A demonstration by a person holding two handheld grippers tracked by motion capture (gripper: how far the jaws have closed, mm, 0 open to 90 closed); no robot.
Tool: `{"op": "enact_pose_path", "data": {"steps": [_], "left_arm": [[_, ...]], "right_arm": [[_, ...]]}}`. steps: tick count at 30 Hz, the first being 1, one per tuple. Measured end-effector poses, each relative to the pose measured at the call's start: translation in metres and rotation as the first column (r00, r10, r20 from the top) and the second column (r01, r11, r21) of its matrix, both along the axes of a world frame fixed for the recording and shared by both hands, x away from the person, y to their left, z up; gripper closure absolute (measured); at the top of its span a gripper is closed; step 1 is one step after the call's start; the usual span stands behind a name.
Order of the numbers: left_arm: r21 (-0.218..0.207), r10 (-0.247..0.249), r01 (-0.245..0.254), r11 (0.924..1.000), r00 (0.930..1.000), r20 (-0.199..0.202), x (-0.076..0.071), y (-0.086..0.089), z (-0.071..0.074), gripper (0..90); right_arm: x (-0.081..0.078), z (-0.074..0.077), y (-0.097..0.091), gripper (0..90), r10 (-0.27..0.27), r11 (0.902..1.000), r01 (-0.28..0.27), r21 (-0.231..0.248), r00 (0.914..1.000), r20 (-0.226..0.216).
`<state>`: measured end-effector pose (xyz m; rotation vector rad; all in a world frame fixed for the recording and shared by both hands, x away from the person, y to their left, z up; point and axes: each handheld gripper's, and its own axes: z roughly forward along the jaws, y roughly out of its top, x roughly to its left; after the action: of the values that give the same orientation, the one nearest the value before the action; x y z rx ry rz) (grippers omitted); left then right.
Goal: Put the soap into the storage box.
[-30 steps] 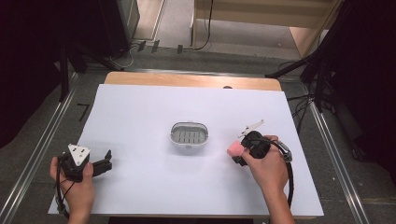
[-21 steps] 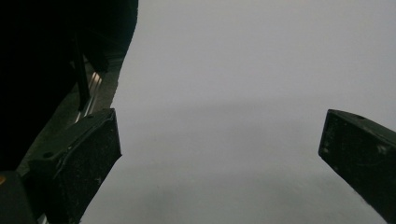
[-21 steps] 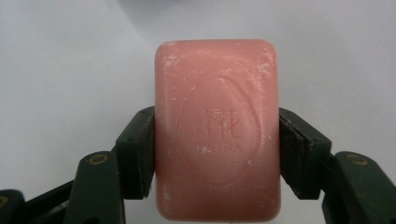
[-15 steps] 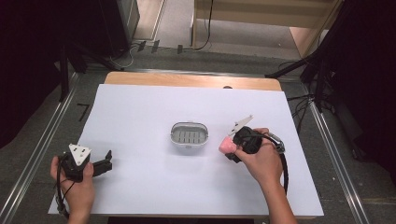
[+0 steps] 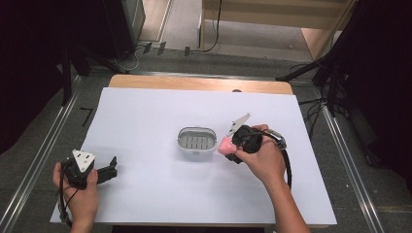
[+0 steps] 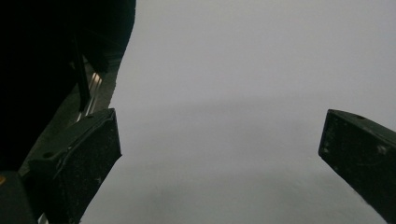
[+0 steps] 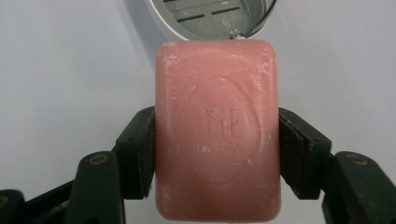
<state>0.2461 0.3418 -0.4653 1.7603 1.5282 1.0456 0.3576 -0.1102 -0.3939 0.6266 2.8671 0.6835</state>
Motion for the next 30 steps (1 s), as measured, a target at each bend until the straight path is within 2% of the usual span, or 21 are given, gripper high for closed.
{"op": "enact_pose_path", "data": {"steps": [12, 16, 21, 30], "left_arm": [[0.006, -0.001, 0.001, 1.0, 1.0, 0.003, 0.0, -0.001, -0.001, 0.0], [0.009, -0.002, 0.002, 1.0, 1.0, 0.001, 0.0, -0.002, -0.001, 0.0], [0.006, -0.002, 0.002, 1.0, 1.0, -0.002, 0.001, -0.001, -0.001, 0.0], [0.012, -0.003, 0.003, 0.9999, 1.0, -0.007, 0.001, -0.002, -0.001, 0.0]], "right_arm": [[0.007, 0.012, 0.021, 38.6, 0.065, 0.9978, -0.065, -0.016, 0.9977, 0.021], [0.01, 0.012, 0.028, 38.6, 0.076, 0.9968, -0.075, -0.027, 0.9969, 0.023], [0.013, 0.012, 0.036, 38.6, 0.086, 0.9962, -0.086, -0.018, 0.9961, 0.018], [0.019, 0.014, 0.055, 38.6, 0.131, 0.9913, -0.13, -0.021, 0.991, 0.028]]}}
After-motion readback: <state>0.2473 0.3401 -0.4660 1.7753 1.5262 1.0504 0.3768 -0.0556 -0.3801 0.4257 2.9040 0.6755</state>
